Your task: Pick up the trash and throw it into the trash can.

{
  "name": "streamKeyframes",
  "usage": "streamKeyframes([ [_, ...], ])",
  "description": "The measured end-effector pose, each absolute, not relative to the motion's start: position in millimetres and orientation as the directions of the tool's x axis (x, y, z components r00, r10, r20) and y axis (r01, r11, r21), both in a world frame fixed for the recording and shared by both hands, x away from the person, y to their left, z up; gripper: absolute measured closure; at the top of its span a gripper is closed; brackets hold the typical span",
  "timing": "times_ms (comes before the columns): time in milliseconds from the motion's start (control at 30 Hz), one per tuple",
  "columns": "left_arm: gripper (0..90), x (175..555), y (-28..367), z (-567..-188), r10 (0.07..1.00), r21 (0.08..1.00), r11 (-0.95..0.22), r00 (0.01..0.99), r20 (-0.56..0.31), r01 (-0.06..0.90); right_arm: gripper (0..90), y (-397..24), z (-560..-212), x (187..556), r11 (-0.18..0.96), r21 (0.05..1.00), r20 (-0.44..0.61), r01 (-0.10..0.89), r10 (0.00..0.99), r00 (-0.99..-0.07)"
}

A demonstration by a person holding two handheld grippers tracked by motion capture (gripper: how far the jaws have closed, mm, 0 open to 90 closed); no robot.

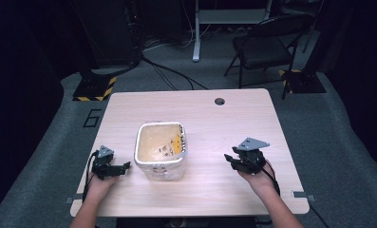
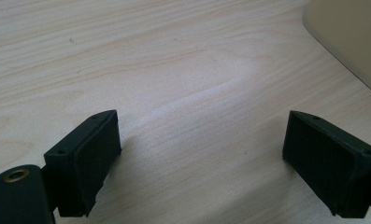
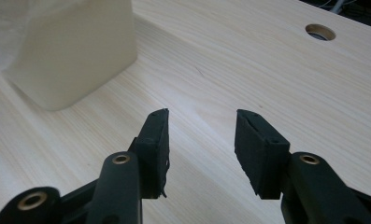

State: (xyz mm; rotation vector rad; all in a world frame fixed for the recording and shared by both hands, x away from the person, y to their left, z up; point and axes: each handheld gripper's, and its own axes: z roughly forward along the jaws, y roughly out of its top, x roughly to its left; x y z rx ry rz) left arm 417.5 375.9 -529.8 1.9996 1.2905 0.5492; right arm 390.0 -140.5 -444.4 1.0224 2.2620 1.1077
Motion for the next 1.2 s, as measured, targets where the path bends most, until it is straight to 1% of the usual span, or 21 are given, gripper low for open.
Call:
streamKeyframes([
  [533,10.9,417,376,-530,0.908,0.737,-0.272,0.418,-0.015,0.619,53.5,-166,-474,395,0.375,0.784,-0.024,0.495,0.814,-0.580],
  [1200,10.9,417,376,-530,0.909,0.737,-0.272,0.417,-0.016,0.619,51.4,-180,-492,398,0.352,0.769,-0.023,0.533,0.849,-0.528],
])
